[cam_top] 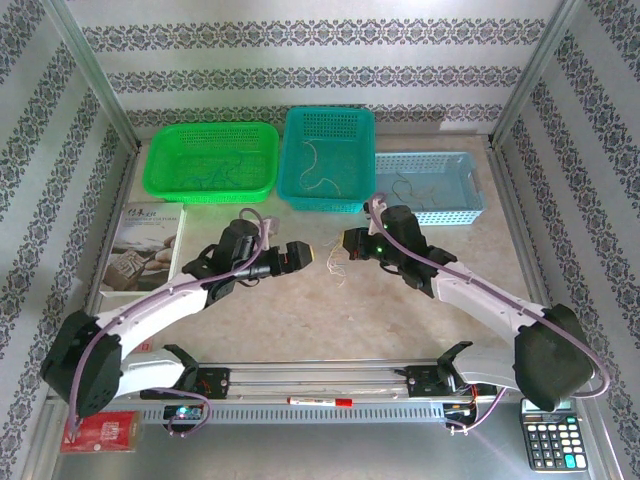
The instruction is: Untangle the cables
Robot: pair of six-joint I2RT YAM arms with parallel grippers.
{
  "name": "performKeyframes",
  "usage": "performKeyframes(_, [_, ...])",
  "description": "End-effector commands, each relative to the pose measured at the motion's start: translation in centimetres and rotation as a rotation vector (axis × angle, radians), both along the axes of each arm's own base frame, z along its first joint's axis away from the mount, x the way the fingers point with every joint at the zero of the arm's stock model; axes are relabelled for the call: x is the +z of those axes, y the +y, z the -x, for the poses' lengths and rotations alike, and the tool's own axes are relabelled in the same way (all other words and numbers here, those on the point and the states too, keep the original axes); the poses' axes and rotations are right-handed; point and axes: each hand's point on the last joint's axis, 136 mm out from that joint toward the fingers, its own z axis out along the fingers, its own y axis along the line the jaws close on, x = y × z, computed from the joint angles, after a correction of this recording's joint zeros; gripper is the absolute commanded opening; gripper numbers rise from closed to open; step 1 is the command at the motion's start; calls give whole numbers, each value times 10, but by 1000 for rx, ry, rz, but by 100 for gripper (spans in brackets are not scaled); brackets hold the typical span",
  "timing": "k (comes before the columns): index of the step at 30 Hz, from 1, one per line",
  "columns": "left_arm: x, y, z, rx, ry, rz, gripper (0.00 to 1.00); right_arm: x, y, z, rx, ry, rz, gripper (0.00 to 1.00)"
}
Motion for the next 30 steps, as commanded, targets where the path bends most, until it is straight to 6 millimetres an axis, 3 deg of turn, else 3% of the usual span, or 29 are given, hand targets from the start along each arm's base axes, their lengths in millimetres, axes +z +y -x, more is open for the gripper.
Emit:
performKeyframes(1, [16, -15, -6, -76, -57, 63, 100, 14, 14, -1, 26, -26, -36, 0])
performKeyframes(10, [17, -31, -13, -115, -91, 108, 98, 23, 30, 1, 48, -42, -39, 0])
performKeyframes(18, [7, -42, -12, -157, -73, 125, 83, 41, 41, 2, 66, -68, -59, 0])
performKeyframes(25, [-5, -44, -14, -156, -66, 121, 63, 60, 47, 6, 84, -95, -84, 0])
performKeyframes(30, [-12, -40, -13, -144, -63, 109, 30, 71, 38, 6, 69, -117, -87, 0])
